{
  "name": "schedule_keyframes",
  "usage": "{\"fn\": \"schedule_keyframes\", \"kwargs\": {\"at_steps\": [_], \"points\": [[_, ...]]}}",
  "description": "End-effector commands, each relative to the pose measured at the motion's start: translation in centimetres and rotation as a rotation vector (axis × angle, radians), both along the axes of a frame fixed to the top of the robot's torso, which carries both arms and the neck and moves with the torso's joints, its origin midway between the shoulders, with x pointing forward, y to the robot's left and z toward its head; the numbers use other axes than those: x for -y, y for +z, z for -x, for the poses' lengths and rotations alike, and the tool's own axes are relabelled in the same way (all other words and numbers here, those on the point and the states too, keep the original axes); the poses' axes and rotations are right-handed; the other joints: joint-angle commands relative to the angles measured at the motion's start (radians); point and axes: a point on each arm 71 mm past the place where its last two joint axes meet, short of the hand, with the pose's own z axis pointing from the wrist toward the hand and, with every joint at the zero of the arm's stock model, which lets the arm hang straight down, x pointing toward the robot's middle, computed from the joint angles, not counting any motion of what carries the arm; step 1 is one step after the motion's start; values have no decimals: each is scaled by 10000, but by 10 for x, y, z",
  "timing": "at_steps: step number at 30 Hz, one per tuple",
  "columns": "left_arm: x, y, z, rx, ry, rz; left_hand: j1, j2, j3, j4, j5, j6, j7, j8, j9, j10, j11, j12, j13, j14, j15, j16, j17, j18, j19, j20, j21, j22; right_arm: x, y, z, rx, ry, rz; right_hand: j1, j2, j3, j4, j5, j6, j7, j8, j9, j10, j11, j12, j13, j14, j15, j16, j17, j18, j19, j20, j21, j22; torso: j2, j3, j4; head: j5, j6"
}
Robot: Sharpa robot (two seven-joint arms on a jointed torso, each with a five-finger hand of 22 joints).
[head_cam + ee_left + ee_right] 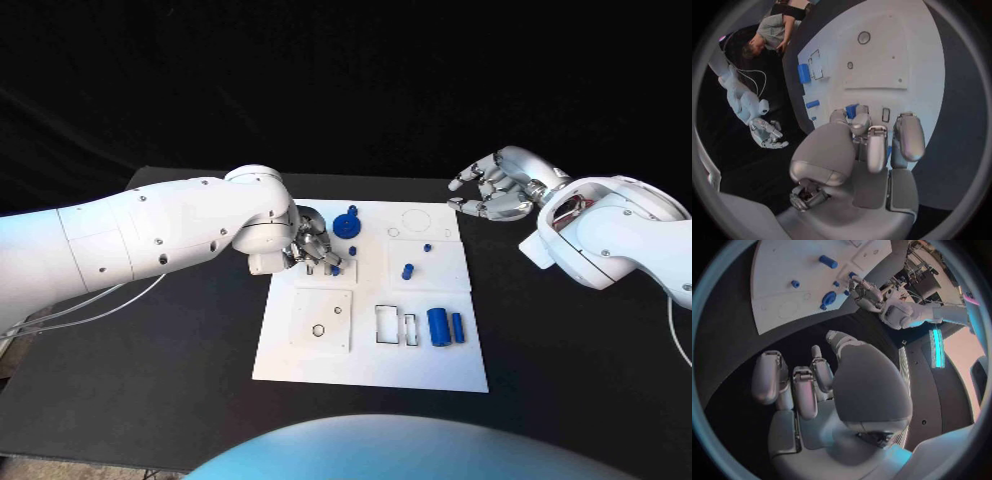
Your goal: Assemble the parts on the task board
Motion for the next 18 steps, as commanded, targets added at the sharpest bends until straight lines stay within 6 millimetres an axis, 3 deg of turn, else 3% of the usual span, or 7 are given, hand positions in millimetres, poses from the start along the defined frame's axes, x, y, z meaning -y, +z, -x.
{"fn": "schedule_keyframes", "kwargs": {"at_steps": [1,9,13,14,16,17,18], "points": [[3,0,1,-111,-122,-12,142,24,130,9,-49,14,-72,63,27,25,-78,72,20,1057,-102,36,2634,-146,7,-70,-50,19,-1,-1,0,-53,123,141,-25,-42,59,-20,52,-47,4,41,9,27,-49,1,-8,969,-74,-52,2365,125,23,-46,-45,547,-2,-8,-4,1,-2],[3,0,1,-100,-77,39,460,50,531,11,-122,-30,-100,165,113,37,-107,99,57,1057,-127,36,2634,-147,10,-101,-60,42,-1,-2,0,-82,128,154,-36,-37,79,-18,61,-42,3,49,11,23,-50,-3,-15,968,-75,-54,2361,131,12,-46,-72,532,-6,-7,2,0,-18],[3,0,1,-153,-22,120,958,-175,2037,33,-1102,-184,-114,254,227,-8,-127,68,52,1057,-163,36,2634,-150,11,-143,-81,90,-1,-2,0,-101,131,158,-36,-37,79,-18,61,-42,3,49,11,23,-50,-3,-15,968,-75,-54,2361,131,12,-46,-72,532,-3,-6,1,9,-17],[2,-1,1,-175,-12,143,1024,-553,3202,11,-1776,-257,-73,265,261,-38,-90,41,43,1057,-169,36,2634,-145,8,-160,-95,111,-1,-3,0,-105,131,158,-36,-37,79,-18,61,-42,3,49,11,23,-50,-3,-15,968,-75,-54,2361,131,12,-46,-72,532,-3,-7,1,9,-17],[2,-1,2,-224,10,201,-262,-2406,8457,25,-3212,-236,-18,551,498,27,-11,62,46,1057,-137,36,2634,-167,16,-40,-123,190,-1,-3,0,-113,127,159,-36,-37,79,-18,61,-42,3,49,11,23,-50,-3,-15,968,-75,-54,2361,131,12,-46,-72,532,-4,-11,2,7,-21],[2,-1,2,-243,17,221,-737,-2977,10171,-160,-3579,-247,-36,783,679,92,71,88,45,1057,-142,36,2634,-157,25,-50,-127,221,-1,-3,0,-116,126,160,-36,-37,79,-18,61,-42,3,49,11,23,-50,-3,-15,968,-75,-54,2361,131,12,-46,-72,532,-4,-10,0,6,-20],[2,-1,2,-262,23,244,-929,-3136,10552,-277,-3607,-262,-2,857,739,111,6,96,44,1057,-79,36,2634,-151,26,-63,-130,230,-1,-3,0,-120,125,161,-36,-37,79,-18,61,-42,3,49,11,23,-50,-3,-15,968,-75,-54,2361,131,12,-46,-72,532,-4,-13,0,7,-20]]}}
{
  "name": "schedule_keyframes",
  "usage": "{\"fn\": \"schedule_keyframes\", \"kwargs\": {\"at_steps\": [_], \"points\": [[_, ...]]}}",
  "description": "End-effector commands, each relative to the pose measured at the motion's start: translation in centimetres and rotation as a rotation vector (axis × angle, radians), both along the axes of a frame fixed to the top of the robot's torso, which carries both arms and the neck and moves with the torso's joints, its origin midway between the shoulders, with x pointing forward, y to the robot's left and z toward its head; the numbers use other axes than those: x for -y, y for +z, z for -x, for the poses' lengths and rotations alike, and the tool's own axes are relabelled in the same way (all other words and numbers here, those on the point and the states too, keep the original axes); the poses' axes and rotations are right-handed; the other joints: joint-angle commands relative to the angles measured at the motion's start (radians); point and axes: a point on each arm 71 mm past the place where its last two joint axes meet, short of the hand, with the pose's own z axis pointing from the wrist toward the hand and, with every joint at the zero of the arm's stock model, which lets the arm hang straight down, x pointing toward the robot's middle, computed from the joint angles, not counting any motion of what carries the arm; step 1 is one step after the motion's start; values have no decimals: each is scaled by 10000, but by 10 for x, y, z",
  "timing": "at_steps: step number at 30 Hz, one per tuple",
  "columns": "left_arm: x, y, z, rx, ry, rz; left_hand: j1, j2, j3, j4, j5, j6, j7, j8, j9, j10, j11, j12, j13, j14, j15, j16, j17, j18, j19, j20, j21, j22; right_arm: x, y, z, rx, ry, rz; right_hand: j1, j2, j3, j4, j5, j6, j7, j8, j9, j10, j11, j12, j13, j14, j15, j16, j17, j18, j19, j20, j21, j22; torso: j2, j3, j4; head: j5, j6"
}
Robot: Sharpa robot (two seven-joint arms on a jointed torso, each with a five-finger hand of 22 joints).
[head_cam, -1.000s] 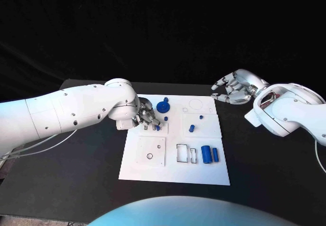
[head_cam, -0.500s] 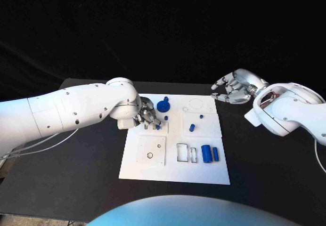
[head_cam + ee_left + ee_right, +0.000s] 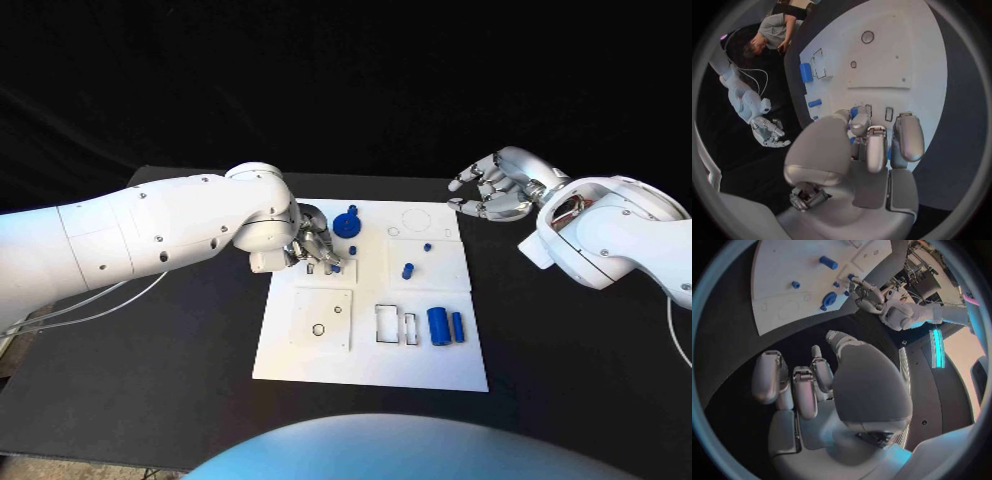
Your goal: Assemble the parts on the task board
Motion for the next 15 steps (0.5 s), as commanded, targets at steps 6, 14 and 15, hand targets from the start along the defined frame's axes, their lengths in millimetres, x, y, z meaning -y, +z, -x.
{"fn": "schedule_keyframes", "kwargs": {"at_steps": [6,14,15], "points": [[-1,-2,3,-289,77,248,-1550,-782,3557,-1458,-429,3,23,681,551,215,-52,118,22,1056,71,36,2634,-151,30,26,-36,104,-1,-1,0,-71,115,123,-37,-37,51,11,61,-42,3,49,12,22,-50,-3,-16,967,-75,-54,2361,131,12,-46,-33,534,2,-7,2,8,1],[-5,-2,3,-280,256,370,-1825,-687,4017,-1952,-594,53,11,855,648,277,-72,160,66,1056,51,36,2634,-155,49,6,-24,158,0,-2,0,-80,98,120,-53,-40,71,12,68,-40,2,55,14,32,-51,5,-7,965,-75,-58,2353,133,10,-46,-41,531,-5,0,2,26,-8],[-5,-2,3,-282,264,375,-1837,-685,4034,-1967,-596,57,11,860,650,281,-73,164,71,1056,50,36,2634,-154,48,5,-27,157,0,-2,0,-80,97,120,-59,-41,75,14,67,-39,2,57,15,28,-51,1,-13,967,-75,-56,2358,130,16,-46,-28,540,-5,1,4,25,-8]]}}
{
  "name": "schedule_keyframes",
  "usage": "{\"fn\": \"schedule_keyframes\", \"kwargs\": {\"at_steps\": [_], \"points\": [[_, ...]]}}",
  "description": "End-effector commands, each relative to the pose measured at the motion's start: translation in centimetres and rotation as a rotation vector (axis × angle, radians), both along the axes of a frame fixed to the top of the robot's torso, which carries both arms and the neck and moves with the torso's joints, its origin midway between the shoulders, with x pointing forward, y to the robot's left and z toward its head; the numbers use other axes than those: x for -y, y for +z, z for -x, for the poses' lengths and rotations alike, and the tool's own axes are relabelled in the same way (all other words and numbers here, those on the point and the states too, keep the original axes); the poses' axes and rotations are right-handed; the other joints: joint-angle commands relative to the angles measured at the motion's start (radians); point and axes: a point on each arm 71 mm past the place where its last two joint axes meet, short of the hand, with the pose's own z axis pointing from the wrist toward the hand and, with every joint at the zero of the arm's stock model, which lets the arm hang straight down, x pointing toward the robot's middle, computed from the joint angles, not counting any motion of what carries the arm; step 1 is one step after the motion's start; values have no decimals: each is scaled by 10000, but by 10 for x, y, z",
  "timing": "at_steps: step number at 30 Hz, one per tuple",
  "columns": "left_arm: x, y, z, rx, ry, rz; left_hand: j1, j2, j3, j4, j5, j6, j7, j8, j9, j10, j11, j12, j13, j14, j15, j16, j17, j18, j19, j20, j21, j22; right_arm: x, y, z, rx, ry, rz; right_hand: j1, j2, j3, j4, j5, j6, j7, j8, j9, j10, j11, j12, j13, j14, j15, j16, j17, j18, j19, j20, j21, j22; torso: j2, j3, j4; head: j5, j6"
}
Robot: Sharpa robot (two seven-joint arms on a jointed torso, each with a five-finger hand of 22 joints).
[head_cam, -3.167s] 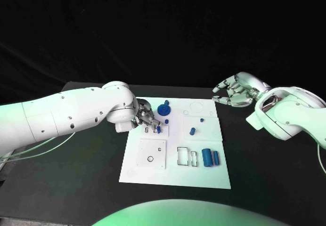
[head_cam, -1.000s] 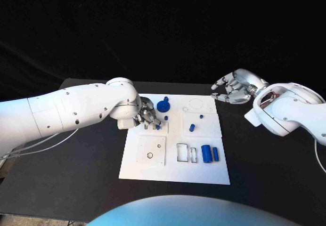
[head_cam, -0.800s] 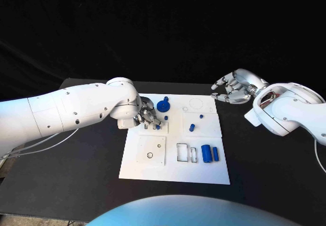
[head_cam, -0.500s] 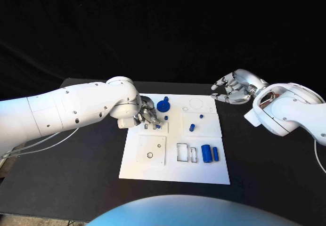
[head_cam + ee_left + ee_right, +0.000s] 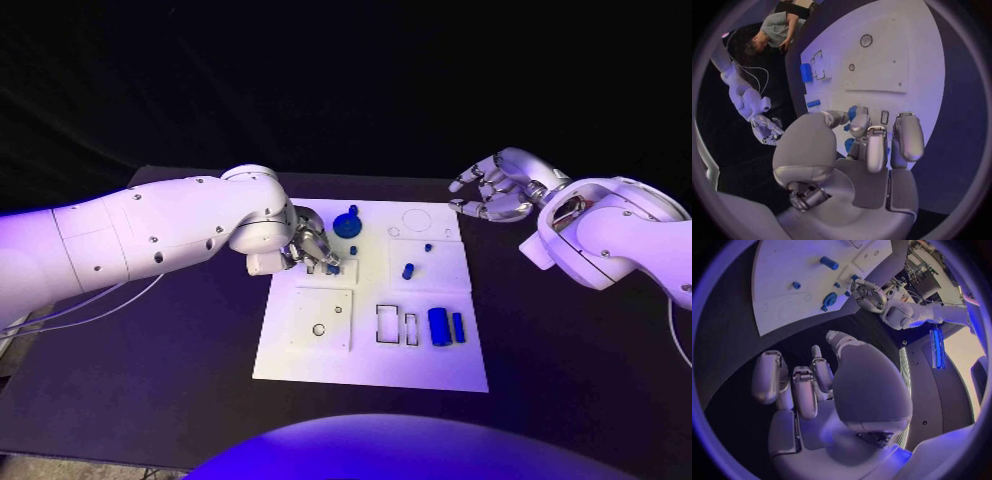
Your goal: Assemble the parts on the task board
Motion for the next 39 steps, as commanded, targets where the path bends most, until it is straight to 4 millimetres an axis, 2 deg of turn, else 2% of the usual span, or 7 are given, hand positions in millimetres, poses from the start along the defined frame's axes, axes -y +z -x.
{"fn": "schedule_keyframes", "kwargs": {"at_steps": [1,7,18,27,39], "points": [[1,1,1,-85,81,262,-75,51,1465,-1479,-36,81,-7,79,21,71,-1,44,20,1056,49,36,2634,-153,47,4,-28,32,-1,-1,0,-51,111,105,-59,-41,75,14,67,-39,2,58,16,28,-51,1,-13,967,-75,-56,2354,130,16,-46,-28,540,-3,8,2,8,-8],[-1,1,1,-16,212,364,-270,20,1677,-1699,28,167,-32,178,59,129,-11,89,70,1056,38,36,2634,-155,56,-8,-21,60,-1,-1,0,-59,105,108,-59,-41,75,14,67,-39,2,58,16,28,-51,1,-13,967,-75,-56,2354,130,16,-46,-28,540,-3,13,-1,18,3],[-4,6,1,1205,77,271,-437,-230,1817,-2203,400,332,-86,270,21,293,-52,206,199,1056,-4,36,2634,-162,83,-47,14,136,0,-2,0,-81,68,105,-173,-26,124,47,83,-37,4,76,22,30,-49,1,-18,963,-74,-63,2340,137,5,-46,-65,526,-2,20,4,19,-16],[-6,8,6,2324,-277,-27,-439,-330,1833,-2328,705,541,-122,280,-74,495,-88,341,372,1056,-37,36,2634,-174,117,-78,63,212,1,-4,0,-121,41,119,-227,-18,151,53,108,-41,4,83,25,26,-50,-2,-26,963,-74,-63,2340,138,3,-46,-73,525,-7,14,3,22,-48],[-6,5,14,3427,-798,-469,-402,-419,1828,-2374,756,670,-154,266,-143,659,-117,468,532,1056,-61,36,2634,-181,139,-100,95,258,2,-5,1,-187,29,140,-302,-3,187,58,144,-43,2,93,28,32,-49,4,-21,963,-75,-63,2341,138,4,-46,-80,526,1,20,-1,46,-55]]}}
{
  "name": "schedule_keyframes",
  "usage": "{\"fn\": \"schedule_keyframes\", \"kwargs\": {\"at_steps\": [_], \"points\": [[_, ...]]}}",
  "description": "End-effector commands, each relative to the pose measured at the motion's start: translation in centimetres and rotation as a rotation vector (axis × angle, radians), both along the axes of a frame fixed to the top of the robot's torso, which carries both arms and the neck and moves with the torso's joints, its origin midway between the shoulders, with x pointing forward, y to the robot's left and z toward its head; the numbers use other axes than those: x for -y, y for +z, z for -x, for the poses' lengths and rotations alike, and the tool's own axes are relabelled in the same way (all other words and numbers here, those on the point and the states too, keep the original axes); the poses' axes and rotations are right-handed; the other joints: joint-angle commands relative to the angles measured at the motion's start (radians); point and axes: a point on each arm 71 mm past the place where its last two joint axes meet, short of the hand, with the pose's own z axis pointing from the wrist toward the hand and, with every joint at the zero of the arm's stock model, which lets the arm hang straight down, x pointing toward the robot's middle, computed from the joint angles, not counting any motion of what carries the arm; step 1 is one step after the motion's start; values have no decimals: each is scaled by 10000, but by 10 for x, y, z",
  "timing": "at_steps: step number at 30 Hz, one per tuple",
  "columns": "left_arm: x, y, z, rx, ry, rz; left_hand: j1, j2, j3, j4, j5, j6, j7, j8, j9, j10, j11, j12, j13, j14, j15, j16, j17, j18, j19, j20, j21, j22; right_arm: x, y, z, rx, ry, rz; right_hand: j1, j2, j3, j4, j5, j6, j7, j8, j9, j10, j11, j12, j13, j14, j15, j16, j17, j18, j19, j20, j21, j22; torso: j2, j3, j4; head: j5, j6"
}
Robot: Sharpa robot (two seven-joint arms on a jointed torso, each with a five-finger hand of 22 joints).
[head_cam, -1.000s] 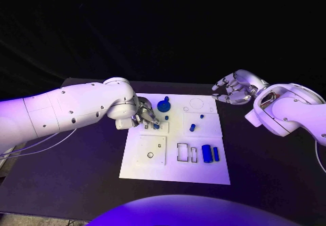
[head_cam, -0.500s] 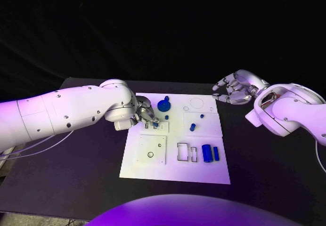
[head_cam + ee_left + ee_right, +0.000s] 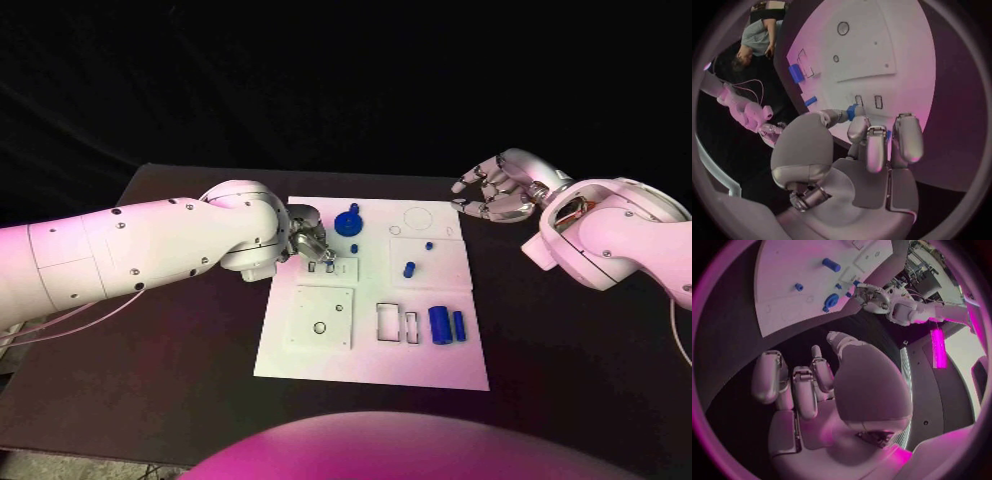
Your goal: Assemble the parts on the task board
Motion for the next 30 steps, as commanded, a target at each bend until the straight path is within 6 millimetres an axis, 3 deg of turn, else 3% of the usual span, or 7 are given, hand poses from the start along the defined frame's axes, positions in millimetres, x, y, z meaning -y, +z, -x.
{"fn": "schedule_keyframes", "kwargs": {"at_steps": [1,30], "points": [[2,1,0,820,-272,-143,-1,-82,2077,-2120,41,98,-11,33,-16,70,-9,67,39,1057,-65,36,2635,-184,70,-27,62,271,-1,-2,1,-94,96,107,-116,-4,76,3,68,-43,2,54,12,32,-50,4,-6,964,-75,-63,2341,138,4,-46,-42,522,10,0,-4,13,1],[0,-13,3,-343,-215,-395,-41,-191,1974,-2029,-225,181,-44,-28,-122,144,-24,65,33,1057,-84,36,2635,-182,61,-46,43,276,0,-3,2,-153,94,119,-182,4,154,-21,163,-56,-3,67,16,29,-55,3,-12,962,-78,-67,2334,136,13,-48,-39,532,16,10,-11,0,-21]]}}
